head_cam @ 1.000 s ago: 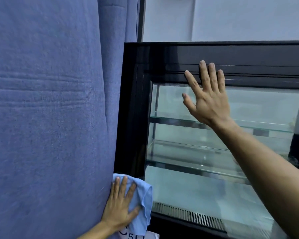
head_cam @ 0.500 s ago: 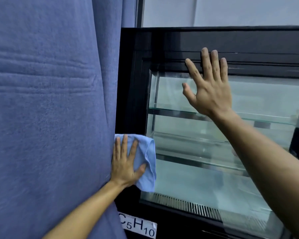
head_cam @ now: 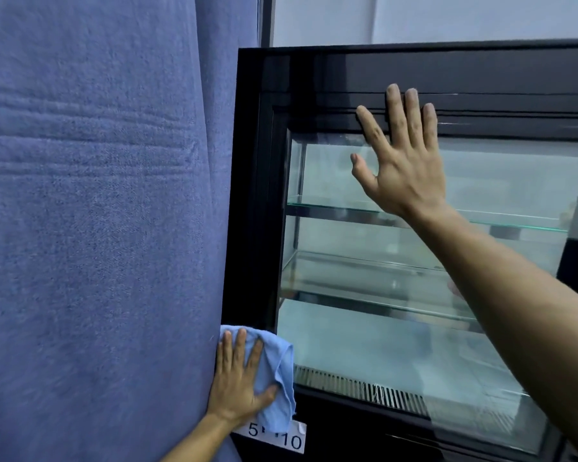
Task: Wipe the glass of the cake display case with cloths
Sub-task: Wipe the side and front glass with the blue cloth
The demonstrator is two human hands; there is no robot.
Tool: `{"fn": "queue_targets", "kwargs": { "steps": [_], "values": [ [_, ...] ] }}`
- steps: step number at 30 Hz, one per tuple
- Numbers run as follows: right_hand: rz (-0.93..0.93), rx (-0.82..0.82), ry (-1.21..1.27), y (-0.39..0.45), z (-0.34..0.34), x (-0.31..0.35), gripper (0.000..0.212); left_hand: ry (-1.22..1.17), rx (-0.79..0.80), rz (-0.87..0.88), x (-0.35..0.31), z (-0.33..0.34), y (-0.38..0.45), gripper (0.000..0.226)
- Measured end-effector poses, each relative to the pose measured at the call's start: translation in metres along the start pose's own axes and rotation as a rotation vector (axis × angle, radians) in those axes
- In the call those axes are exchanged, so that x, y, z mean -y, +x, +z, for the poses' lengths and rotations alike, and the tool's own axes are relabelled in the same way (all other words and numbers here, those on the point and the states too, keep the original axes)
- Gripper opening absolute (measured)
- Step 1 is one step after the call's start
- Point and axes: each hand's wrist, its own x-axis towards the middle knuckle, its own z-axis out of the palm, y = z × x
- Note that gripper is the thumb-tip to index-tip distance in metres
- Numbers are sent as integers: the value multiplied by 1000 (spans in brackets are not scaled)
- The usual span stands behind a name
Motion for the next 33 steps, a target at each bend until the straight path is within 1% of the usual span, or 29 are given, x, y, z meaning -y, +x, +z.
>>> {"fn": "queue_targets", "kwargs": {
  "steps": [2,4,6,9,11,13,15,17,19,20,21,22,24,25,27,29,31,33],
  "values": [
    [3,-4,-1,0,0,0,66,-78,-99,-19,-6,-25,44,91],
    [0,-5,-5,-1,0,1,67,-133,-246,16,-6,-65,117,88],
    [3,-6,0,0,0,2,67,-148,-303,48,-2,-121,205,88],
    [2,1,7,0,-1,-1,70,-156,-401,18,1,-198,318,86],
    [-2,0,23,0,-1,-3,70,-145,-467,-8,-6,-231,367,83],
    [17,-15,79,-1,-2,-2,68,-177,-489,-55,-18,-250,389,82],
    [59,-46,157,0,-3,-3,64,-157,-485,-52,-36,-253,391,81],
    [93,-69,199,1,-4,-4,64,-43,-447,82,-46,-242,380,80],
    [93,-73,174,1,-5,-4,64,31,-418,236,-37,-234,373,78],
    [91,-78,151,1,-5,-3,64,38,-419,257,-27,-235,376,78],
    [89,-82,131,1,-4,-1,64,23,-418,222,-20,-241,382,79],
    [87,-83,118,1,-3,1,64,-6,-420,142,-17,-247,387,79],
    [81,-80,101,2,-2,2,66,-30,-430,1,-30,-252,395,81],
    [76,-77,97,2,-2,2,66,-14,-448,-11,-41,-251,394,81],
    [69,-81,96,1,-3,1,66,9,-480,76,-59,-239,380,80],
    [68,-93,106,0,-3,0,65,-23,-509,149,-62,-214,349,78],
    [67,-94,113,-1,-3,0,63,-83,-507,131,-58,-172,292,77],
    [67,-96,109,0,-4,1,62,-122,-424,120,-58,-117,209,75]
  ]
}}
